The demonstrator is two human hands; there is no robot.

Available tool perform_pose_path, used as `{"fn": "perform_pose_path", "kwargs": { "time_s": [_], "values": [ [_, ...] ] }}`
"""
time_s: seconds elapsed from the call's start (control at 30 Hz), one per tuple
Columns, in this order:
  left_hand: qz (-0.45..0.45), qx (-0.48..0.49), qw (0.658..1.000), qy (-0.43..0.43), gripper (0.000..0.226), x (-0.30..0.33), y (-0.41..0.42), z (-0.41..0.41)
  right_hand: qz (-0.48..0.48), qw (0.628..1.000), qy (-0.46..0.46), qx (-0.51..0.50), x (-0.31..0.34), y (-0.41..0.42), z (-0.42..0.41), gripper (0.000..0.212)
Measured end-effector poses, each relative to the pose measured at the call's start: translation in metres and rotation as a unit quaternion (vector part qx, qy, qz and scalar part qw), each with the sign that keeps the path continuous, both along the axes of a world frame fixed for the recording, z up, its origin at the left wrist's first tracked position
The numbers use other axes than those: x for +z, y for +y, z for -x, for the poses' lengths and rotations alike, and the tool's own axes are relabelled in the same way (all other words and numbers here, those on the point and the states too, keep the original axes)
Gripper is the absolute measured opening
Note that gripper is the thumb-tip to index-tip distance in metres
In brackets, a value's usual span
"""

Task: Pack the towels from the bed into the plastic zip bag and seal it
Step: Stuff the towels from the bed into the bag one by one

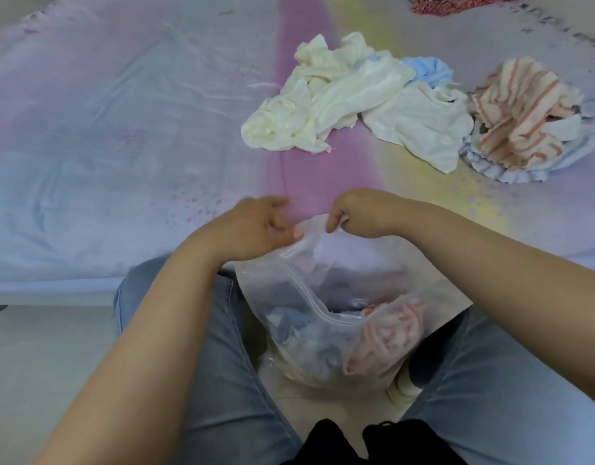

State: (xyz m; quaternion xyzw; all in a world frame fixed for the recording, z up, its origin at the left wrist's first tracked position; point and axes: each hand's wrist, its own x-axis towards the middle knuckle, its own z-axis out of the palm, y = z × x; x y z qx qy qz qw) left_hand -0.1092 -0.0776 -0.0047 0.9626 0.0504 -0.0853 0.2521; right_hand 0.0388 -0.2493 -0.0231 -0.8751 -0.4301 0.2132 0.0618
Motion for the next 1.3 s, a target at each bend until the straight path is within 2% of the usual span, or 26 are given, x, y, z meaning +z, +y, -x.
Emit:
{"fn": "perform_pose_path", "kwargs": {
  "time_s": [0.03,0.1,0.17,0.23,0.27,0.33,0.4,0.43,0.47,0.5,0.6,0.63,0.73,0.83,0.9,0.93,0.97,1.0,1.03,1.07,1.1,1.17,1.2,1.27,1.3],
  "values": [
    [0.019,-0.027,0.996,0.082,0.032,-0.003,0.004,-0.005,0.018,1.0,0.024,0.002,0.002,0.001,-0.001,0.034],
    [0.025,-0.057,0.985,0.161,0.034,-0.007,0.01,-0.013,0.068,0.993,0.093,0.01,0.011,0.004,-0.005,0.029],
    [0.026,-0.06,0.984,0.164,0.037,-0.011,0.018,-0.02,0.092,0.984,0.15,0.001,0.025,0.011,-0.013,0.023],
    [0.072,-0.056,0.983,0.157,0.039,-0.019,0.03,-0.021,0.013,0.986,0.155,-0.062,0.031,0.03,-0.029,0.018],
    [0.115,-0.053,0.98,0.151,0.039,-0.026,0.035,-0.018,-0.055,0.984,0.128,-0.114,0.028,0.043,-0.042,0.021],
    [0.208,-0.047,0.969,0.127,0.037,-0.038,0.043,-0.012,-0.164,0.969,0.058,-0.178,0.02,0.07,-0.068,0.049],
    [0.262,-0.035,0.958,0.108,0.033,-0.044,0.049,-0.009,-0.163,0.971,0.031,-0.172,0.01,0.096,-0.088,0.076],
    [0.266,-0.034,0.958,0.105,0.033,-0.044,0.052,-0.01,-0.131,0.978,0.018,-0.162,0.002,0.107,-0.094,0.081],
    [0.257,-0.041,0.96,0.106,0.033,-0.043,0.055,-0.011,-0.101,0.983,-0.004,-0.15,-0.007,0.116,-0.1,0.079],
    [0.244,-0.05,0.962,0.109,0.034,-0.042,0.056,-0.012,-0.088,0.986,-0.029,-0.14,-0.014,0.122,-0.103,0.068],
    [0.211,-0.057,0.97,0.11,0.047,-0.042,0.053,-0.014,-0.113,0.983,-0.076,-0.122,-0.023,0.132,-0.102,0.02],
    [0.203,-0.051,0.972,0.103,0.053,-0.043,0.051,-0.014,-0.108,0.985,-0.078,-0.106,-0.019,0.129,-0.097,0.018],
    [0.186,-0.038,0.978,0.087,0.06,-0.044,0.047,-0.015,-0.063,0.996,-0.04,-0.041,0.004,0.105,-0.069,0.035],
    [0.171,-0.019,0.983,0.062,0.057,-0.045,0.042,-0.013,0.004,0.998,0.054,-0.017,0.036,0.061,-0.039,0.03],
    [0.143,0.004,0.989,0.026,0.052,-0.048,0.038,-0.011,0.011,0.994,0.109,-0.008,0.053,0.035,-0.027,0.028],
    [0.118,0.013,0.993,0.005,0.049,-0.048,0.036,-0.01,0.003,0.995,0.102,-0.002,0.059,0.028,-0.026,0.025],
    [0.092,0.019,0.995,-0.016,0.044,-0.049,0.034,-0.009,-0.01,0.999,0.046,-0.001,0.062,0.025,-0.025,0.019],
    [0.066,0.021,0.997,-0.038,0.039,-0.049,0.032,-0.009,-0.023,0.999,-0.048,-0.008,0.059,0.027,-0.026,0.018],
    [0.044,0.02,0.997,-0.059,0.034,-0.048,0.031,-0.008,-0.048,0.992,-0.116,-0.013,0.052,0.03,-0.028,0.026],
    [0.022,0.016,0.996,-0.08,0.029,-0.046,0.028,-0.007,-0.081,0.989,-0.127,-0.006,0.044,0.036,-0.029,0.038],
    [0.001,0.014,0.995,-0.099,0.024,-0.045,0.026,-0.006,-0.099,0.99,-0.098,0.012,0.034,0.044,-0.029,0.057],
    [-0.038,0.017,0.991,-0.13,0.015,-0.044,0.023,-0.003,-0.062,0.996,-0.021,0.053,0.009,0.064,-0.032,0.095],
    [-0.058,0.02,0.987,-0.149,0.013,-0.043,0.02,-0.001,-0.043,0.996,-0.005,0.077,-0.002,0.072,-0.035,0.092],
    [-0.102,0.022,0.972,-0.211,0.011,-0.044,0.017,0.002,-0.053,0.995,-0.014,0.082,-0.006,0.08,-0.033,0.041],
    [-0.121,0.018,0.962,-0.243,0.012,-0.045,0.017,0.004,-0.091,0.994,-0.009,0.065,-0.005,0.081,-0.036,0.022]
  ]
}}
